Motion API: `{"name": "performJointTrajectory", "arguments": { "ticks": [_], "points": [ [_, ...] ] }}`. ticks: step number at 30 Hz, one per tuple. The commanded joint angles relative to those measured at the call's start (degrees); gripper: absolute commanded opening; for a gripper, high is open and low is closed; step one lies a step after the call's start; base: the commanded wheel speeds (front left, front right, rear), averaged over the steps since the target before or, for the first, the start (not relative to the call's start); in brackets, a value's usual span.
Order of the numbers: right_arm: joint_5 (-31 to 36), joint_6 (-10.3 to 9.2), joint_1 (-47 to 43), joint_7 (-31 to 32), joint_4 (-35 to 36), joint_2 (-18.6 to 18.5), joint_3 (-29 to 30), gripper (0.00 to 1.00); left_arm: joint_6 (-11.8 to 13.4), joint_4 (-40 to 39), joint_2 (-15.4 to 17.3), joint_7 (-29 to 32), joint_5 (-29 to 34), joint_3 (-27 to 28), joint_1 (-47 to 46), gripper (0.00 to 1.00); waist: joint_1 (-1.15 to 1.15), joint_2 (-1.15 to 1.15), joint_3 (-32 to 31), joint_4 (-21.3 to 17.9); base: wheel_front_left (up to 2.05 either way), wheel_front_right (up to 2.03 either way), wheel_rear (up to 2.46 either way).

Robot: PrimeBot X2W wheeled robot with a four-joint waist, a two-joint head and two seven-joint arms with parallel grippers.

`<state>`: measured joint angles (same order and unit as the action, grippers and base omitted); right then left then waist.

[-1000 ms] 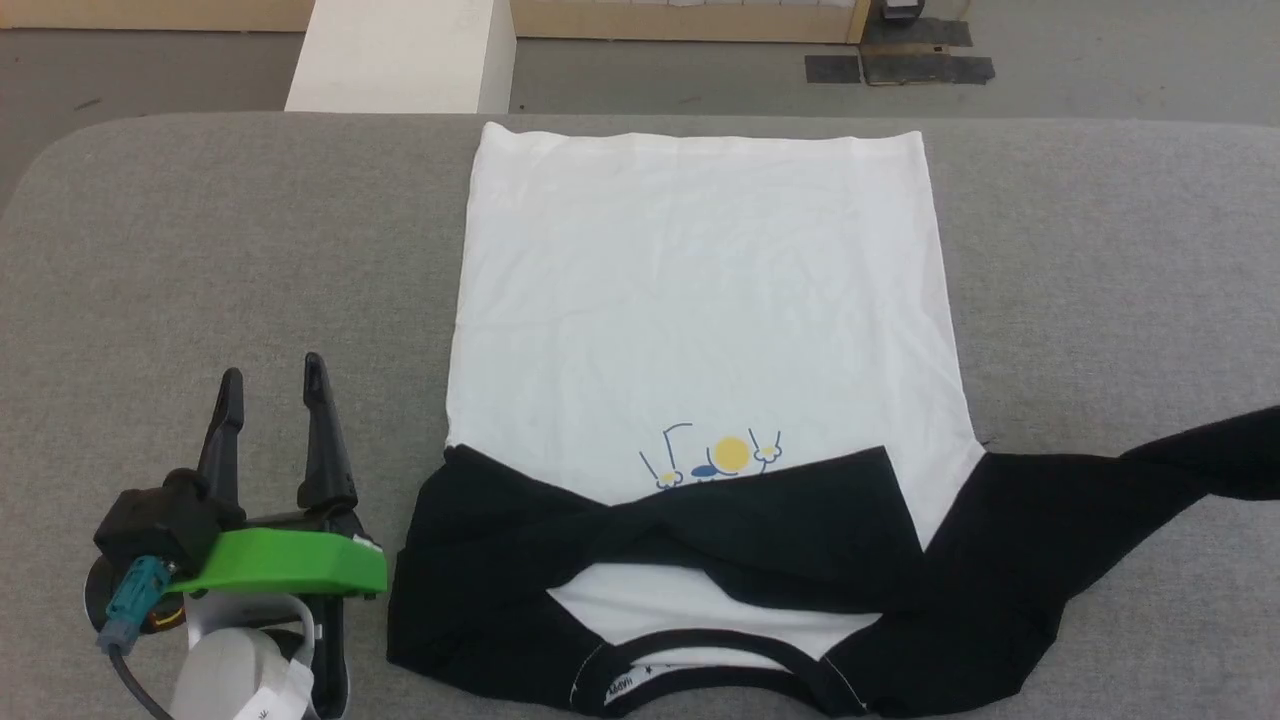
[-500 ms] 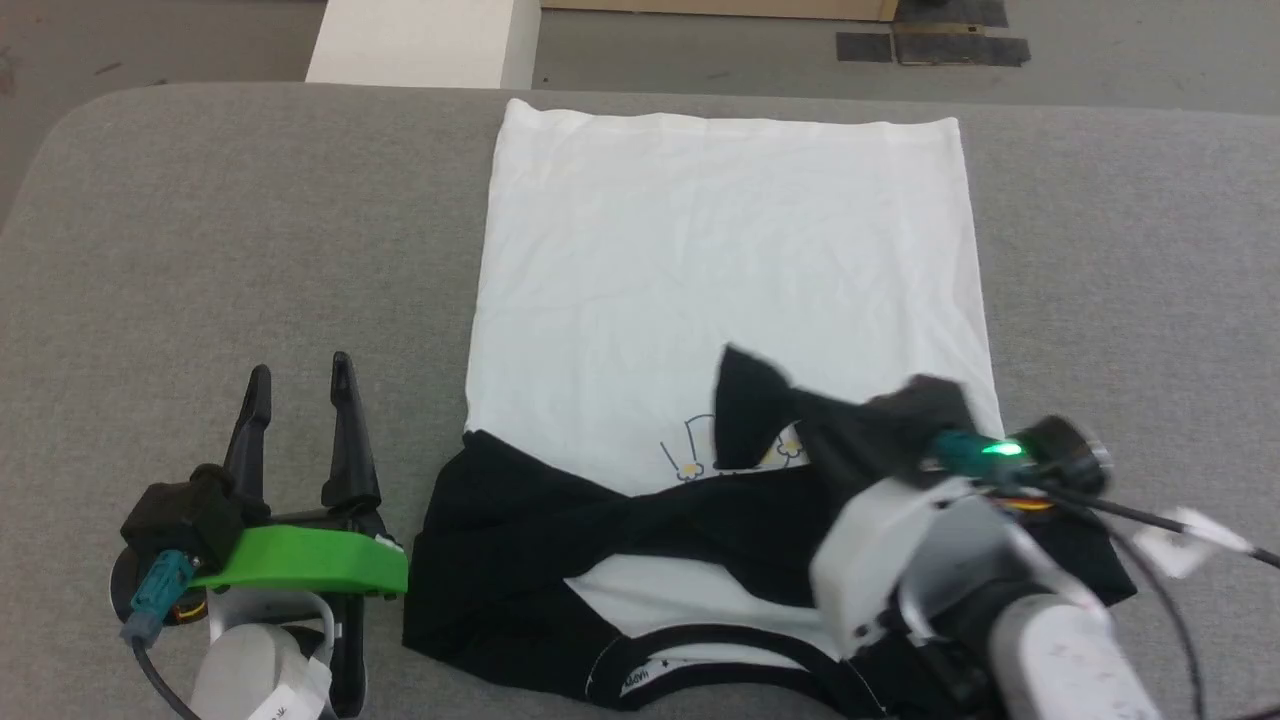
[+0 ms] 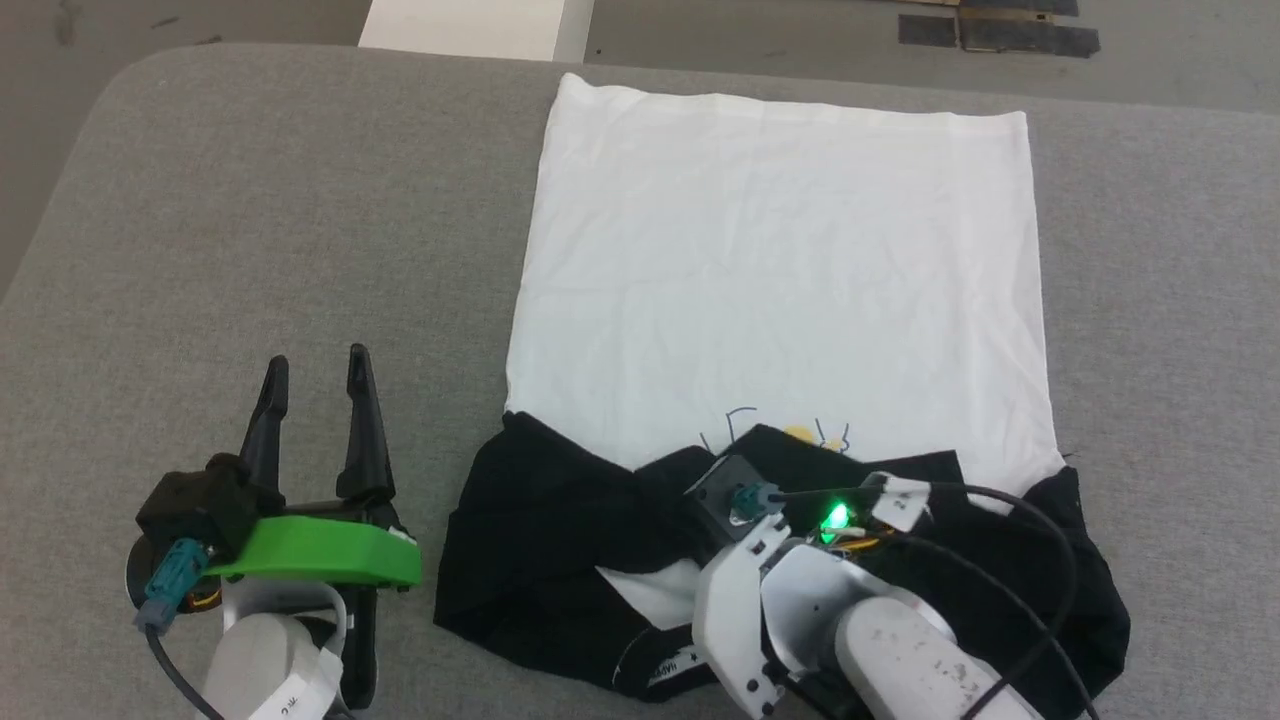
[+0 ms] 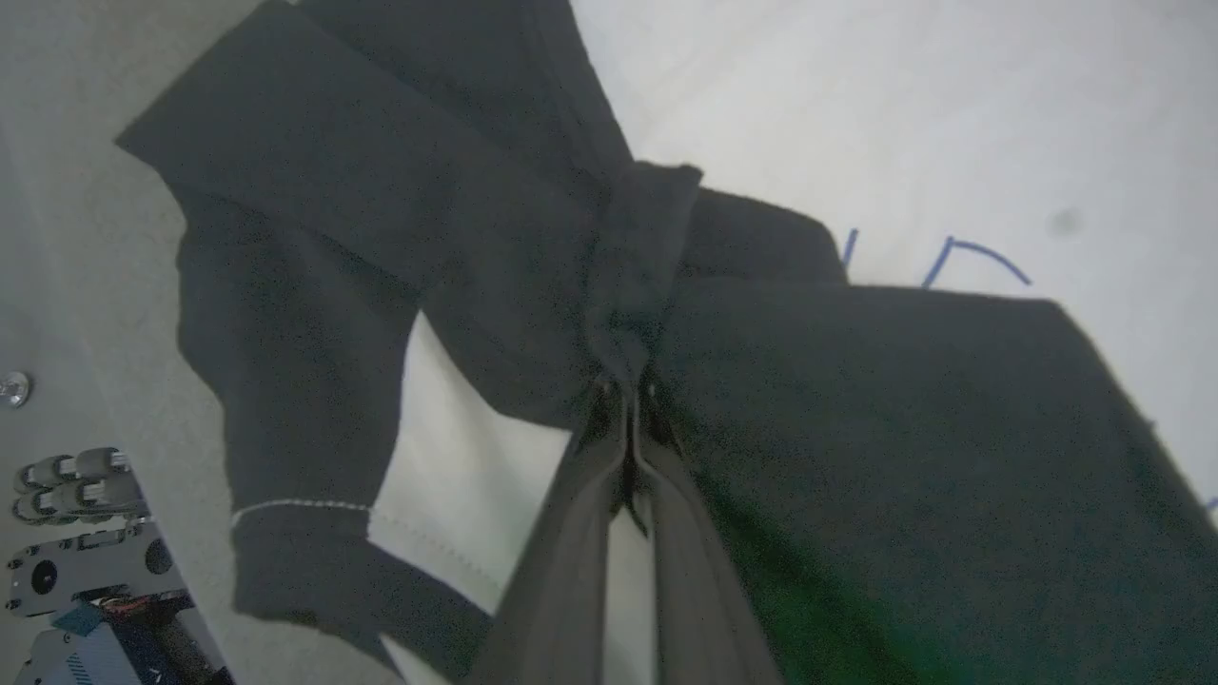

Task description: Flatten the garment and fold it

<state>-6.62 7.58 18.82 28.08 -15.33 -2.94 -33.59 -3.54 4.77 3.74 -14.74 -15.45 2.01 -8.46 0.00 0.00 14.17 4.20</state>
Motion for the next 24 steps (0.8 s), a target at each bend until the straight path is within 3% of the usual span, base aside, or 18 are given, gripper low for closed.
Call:
{"name": "performJointTrajectory", "arguments": {
  "ticks": [1,2,3,4,9,15,24],
  "points": [
    [-1.21,-0.09,0.94,0.96,-1.40,0.05,-0.84,0.00,-0.40,0.17,-0.28,-0.26,0.20,-0.07,-1.06,1.00,0.00,0.00,0.28,0.25,0.00,0.00,0.00],
    [-2.29,-0.09,1.12,1.72,-2.23,0.05,-1.36,0.17,-0.41,0.25,-0.31,-0.26,0.23,-0.07,-1.10,1.00,0.00,0.00,0.33,0.26,0.00,0.00,0.00],
    [-3.05,-0.09,1.33,2.12,-2.53,0.05,-1.78,0.55,-0.41,0.30,-0.33,-0.26,0.27,-0.06,-1.11,1.00,0.00,0.00,0.35,0.22,0.00,0.00,0.00],
    [-4.19,-0.09,1.57,2.37,-2.55,0.05,-2.16,1.00,-0.38,0.32,-0.36,-0.26,0.29,0.00,-1.10,1.00,0.00,0.00,0.36,0.05,0.00,0.00,0.00],
    [-9.14,-0.09,1.74,0.07,1.47,0.06,-0.78,1.00,-1.01,1.33,-0.18,-0.26,0.40,0.22,-1.28,1.00,0.00,0.00,-0.28,-1.08,0.00,0.00,0.00],
    [-12.50,-0.09,-1.24,-7.05,13.67,0.02,5.17,1.00,-1.60,1.71,0.75,-0.22,1.00,-0.42,-1.06,1.00,0.00,0.00,-1.71,-3.18,0.00,0.00,0.00],
    [-10.63,-0.09,-8.87,-19.25,28.88,-0.28,23.23,1.00,-3.40,0.93,7.21,5.49,1.20,-4.82,-8.96,1.00,0.00,0.00,0.96,-7.25,0.00,0.00,0.00]
  ]
}}
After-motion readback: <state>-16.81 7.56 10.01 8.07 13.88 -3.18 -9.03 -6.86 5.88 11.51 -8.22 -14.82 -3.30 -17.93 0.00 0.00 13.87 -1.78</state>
